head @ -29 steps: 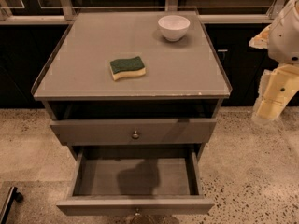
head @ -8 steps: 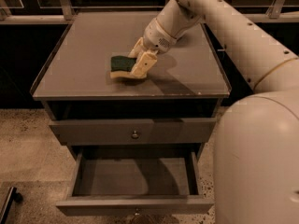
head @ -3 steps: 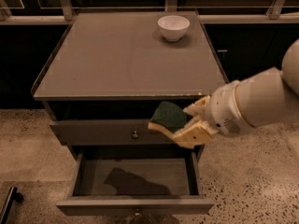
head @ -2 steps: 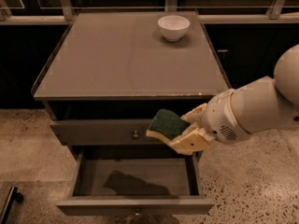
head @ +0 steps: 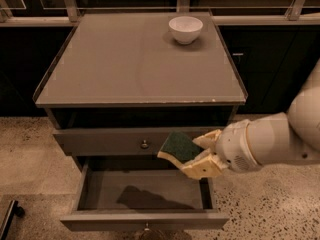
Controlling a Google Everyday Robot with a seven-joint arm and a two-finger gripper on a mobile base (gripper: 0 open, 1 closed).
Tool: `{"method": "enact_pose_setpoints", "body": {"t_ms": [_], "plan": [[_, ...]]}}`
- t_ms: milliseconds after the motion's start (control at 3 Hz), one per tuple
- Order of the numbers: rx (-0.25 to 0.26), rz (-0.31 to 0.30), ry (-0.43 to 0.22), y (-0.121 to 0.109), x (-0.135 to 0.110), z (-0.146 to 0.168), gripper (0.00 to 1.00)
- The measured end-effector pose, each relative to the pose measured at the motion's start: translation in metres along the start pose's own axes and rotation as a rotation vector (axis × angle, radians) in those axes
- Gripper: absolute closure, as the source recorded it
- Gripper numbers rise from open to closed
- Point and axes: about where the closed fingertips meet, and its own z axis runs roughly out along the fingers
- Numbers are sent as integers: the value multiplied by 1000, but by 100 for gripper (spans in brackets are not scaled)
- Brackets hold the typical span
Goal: Place sponge into middle drawer
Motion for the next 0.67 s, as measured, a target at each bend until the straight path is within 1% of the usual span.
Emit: {"method": "enact_pose_setpoints", "body": {"t_ms": [333,667], "plan": [[-36,83,-125,-11,54,50,100],[-56,161,-182,-21,99,91,100]]}}
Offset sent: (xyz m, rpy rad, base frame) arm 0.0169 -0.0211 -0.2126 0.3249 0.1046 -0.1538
